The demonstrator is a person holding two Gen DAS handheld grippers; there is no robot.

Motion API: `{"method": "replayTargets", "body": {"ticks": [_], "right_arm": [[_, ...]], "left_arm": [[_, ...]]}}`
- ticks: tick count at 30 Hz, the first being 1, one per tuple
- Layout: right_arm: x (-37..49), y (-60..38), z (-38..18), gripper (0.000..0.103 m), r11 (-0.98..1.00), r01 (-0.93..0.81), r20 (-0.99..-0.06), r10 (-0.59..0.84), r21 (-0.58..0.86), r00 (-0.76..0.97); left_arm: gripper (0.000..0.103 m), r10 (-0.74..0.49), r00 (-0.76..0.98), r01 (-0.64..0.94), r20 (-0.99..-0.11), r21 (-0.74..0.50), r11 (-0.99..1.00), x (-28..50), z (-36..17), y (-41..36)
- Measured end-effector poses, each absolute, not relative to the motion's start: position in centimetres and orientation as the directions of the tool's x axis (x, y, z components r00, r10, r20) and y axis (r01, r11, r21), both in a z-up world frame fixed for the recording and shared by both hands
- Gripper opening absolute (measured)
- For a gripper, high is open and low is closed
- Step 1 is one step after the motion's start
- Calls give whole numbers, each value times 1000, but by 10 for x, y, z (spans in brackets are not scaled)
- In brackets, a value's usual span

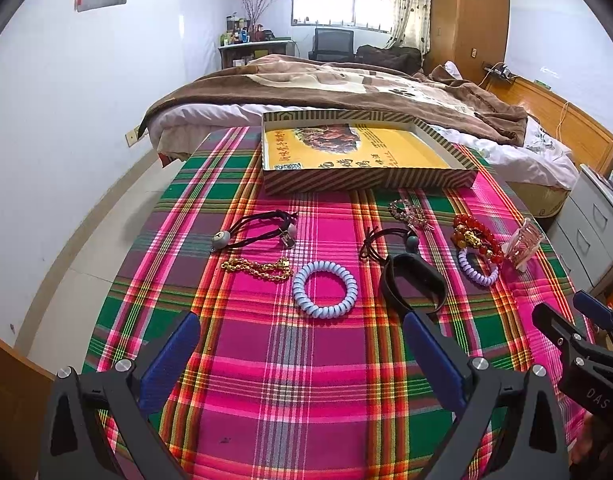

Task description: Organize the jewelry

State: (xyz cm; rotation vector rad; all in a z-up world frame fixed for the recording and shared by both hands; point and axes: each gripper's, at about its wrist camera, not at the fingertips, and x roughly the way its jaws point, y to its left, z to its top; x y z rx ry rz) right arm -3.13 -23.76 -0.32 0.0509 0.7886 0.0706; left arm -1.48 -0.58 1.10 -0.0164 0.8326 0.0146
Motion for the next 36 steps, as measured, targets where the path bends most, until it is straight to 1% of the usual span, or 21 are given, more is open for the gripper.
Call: {"method": "replayTargets", "body": {"ticks": [9,12,16,18,21,23,25,27,29,36], "right_arm": [[-29,-235,-8,89,996,-58,-717,89,68,691],[-25,-231,-10,89,995,-78,-718,99,62,689],[-16,-222,-12,88,991,-118,-721,122,56,683],[-10,-213,-13,86,986,-159,-723,146,51,675],[-3,-198,-15,79,978,-208,-728,165,30,666],[4,-189,-16,71,972,-234,-731,172,18,660],[11,-181,-18,66,967,-254,-735,187,20,652],[16,-176,-19,65,962,-271,-737,194,16,647],[23,-168,-23,58,956,-291,-748,204,15,631],[37,-150,-36,46,942,-335,-781,207,-2,589]], "left_arm": [[103,3,668,-20,-744,-14,1000,-14,10,7],[103,4,673,-20,-739,-13,1000,-14,8,19],[103,-16,660,-32,-751,-50,998,-13,3,41],[102,-17,656,-37,-755,-54,998,-13,1,51],[103,-16,652,-44,-758,-59,997,-12,-2,63],[103,-19,644,-48,-765,-66,997,-10,-4,71],[103,-28,641,-45,-767,-74,996,-8,-5,75],[103,-33,635,-44,-772,-80,996,-6,-7,80],[103,-52,618,-43,-784,-100,994,-2,-12,85],[102,-113,597,-28,-795,-160,987,3,-22,98]]}}
